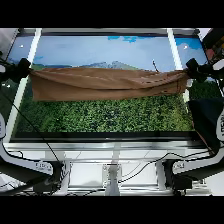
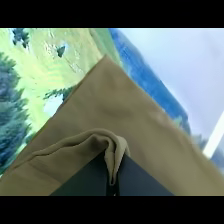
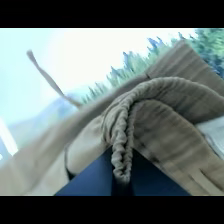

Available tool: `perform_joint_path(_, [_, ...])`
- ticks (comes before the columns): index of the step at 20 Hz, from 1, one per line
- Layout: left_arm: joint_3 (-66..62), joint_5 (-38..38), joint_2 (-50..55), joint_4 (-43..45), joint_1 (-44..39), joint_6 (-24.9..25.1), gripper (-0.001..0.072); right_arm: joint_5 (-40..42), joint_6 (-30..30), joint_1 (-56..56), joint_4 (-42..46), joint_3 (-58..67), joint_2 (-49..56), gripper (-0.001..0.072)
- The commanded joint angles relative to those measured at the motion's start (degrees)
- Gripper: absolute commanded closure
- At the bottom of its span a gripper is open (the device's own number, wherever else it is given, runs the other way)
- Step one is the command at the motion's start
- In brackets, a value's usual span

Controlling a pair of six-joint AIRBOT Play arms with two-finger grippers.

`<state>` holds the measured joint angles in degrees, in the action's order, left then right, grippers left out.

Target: Fold the clothes and pants, and hang the long-sleeved shirts on hangers.

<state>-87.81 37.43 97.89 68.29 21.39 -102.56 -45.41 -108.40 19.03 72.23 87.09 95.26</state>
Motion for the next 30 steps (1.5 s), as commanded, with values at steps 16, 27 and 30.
perform_joint_path(16, [-1.14, -22.51, 8.07, -5.77, -4.52, -3.72, 0.0225, 27.56, -7.41, -5.99, -0.39, 1.14, 7.74, 0.0291])
perform_joint_path(27, [-1.14, 6.58, -1.68, 9.53, 5.55, 4.0, 0.004, 20.24, 8.98, -2.12, 0.07, 1.11, 4.11, 0.0297])
perform_joint_path(30, [-1.09, 21.4, -0.31, 2.12, 12.68, 9.7, 0.0021, 15.72, 9.11, -0.81, 0.09, 1.11, 4.02, 0.0297])
